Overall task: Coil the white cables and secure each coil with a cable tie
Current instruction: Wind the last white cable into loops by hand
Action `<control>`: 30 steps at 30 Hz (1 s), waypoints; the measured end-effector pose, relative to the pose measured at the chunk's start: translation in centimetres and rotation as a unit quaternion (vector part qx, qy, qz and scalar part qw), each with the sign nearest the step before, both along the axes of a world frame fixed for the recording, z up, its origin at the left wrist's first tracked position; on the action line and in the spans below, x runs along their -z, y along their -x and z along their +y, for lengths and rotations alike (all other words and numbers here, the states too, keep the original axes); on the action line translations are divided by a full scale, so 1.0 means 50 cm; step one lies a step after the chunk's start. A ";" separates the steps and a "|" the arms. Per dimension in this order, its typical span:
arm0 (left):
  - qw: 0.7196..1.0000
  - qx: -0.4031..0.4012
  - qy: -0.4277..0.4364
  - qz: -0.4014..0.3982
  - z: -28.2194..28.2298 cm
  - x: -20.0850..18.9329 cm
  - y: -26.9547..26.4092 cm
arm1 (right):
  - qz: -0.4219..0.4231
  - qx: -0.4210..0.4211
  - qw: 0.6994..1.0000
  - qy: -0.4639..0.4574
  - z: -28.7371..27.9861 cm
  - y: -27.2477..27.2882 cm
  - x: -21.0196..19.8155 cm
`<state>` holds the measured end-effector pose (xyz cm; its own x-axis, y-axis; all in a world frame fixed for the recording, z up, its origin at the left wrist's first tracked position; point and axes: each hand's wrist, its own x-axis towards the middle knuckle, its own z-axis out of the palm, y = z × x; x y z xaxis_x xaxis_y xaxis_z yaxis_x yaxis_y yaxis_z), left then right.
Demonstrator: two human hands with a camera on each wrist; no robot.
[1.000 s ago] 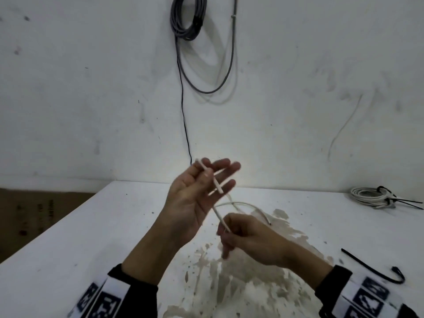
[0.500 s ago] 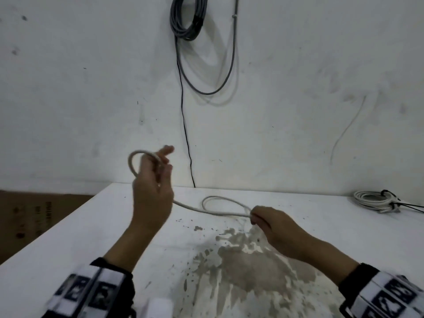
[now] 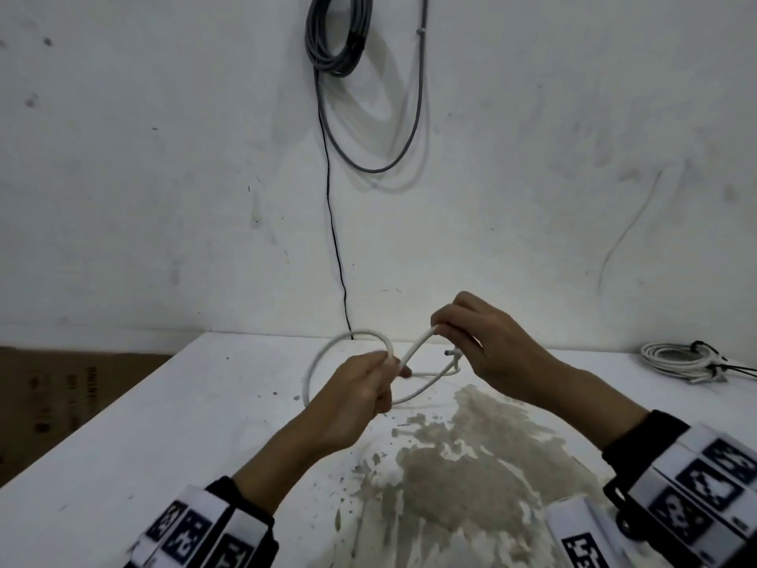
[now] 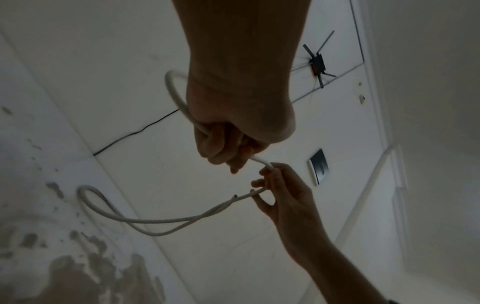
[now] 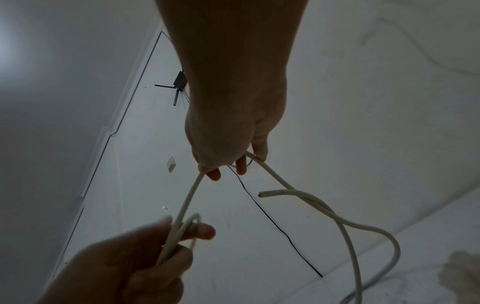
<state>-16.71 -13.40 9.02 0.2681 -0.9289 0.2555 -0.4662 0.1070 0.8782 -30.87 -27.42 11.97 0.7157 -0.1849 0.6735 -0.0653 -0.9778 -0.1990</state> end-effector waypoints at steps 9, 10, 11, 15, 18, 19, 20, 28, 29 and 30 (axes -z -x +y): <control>0.772 0.393 -0.066 0.495 0.003 -0.038 -0.034 | 0.019 -0.054 0.970 -0.238 0.048 0.001 0.015; 0.746 0.404 -0.040 0.528 0.006 -0.041 -0.040 | 0.012 -0.075 0.943 -0.324 0.059 0.004 0.012; 0.732 0.407 -0.020 0.546 0.009 -0.042 -0.046 | 0.005 -0.093 0.910 -0.403 0.068 0.007 0.009; 0.763 0.358 0.072 0.533 0.013 -0.036 -0.077 | 0.055 -0.099 0.896 -0.429 0.068 0.026 0.007; 0.783 0.284 0.154 0.531 0.015 -0.038 -0.127 | 0.169 -0.011 0.938 -0.303 0.040 0.035 0.014; 0.781 0.255 0.191 0.537 0.021 -0.050 -0.141 | 0.206 0.028 0.941 -0.267 0.028 0.039 0.021; 0.776 0.234 0.224 0.541 0.026 -0.069 -0.150 | 0.232 0.061 0.943 -0.232 0.017 0.042 0.027; 0.794 -0.085 0.382 0.465 0.063 -0.141 -0.166 | 0.168 0.281 0.943 0.059 -0.051 0.002 -0.028; 0.799 -0.099 0.384 0.453 0.063 -0.140 -0.162 | 0.101 0.292 0.948 0.072 -0.053 -0.010 -0.047; 0.806 -0.110 0.385 0.436 0.064 -0.137 -0.159 | 0.022 0.286 0.955 0.079 -0.055 -0.020 -0.064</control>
<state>-8.76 -10.22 15.89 0.7946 -0.4907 0.3575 0.2108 0.7752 0.5955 -29.85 -30.18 15.19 0.5565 -0.4515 0.6975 -0.6019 -0.7978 -0.0361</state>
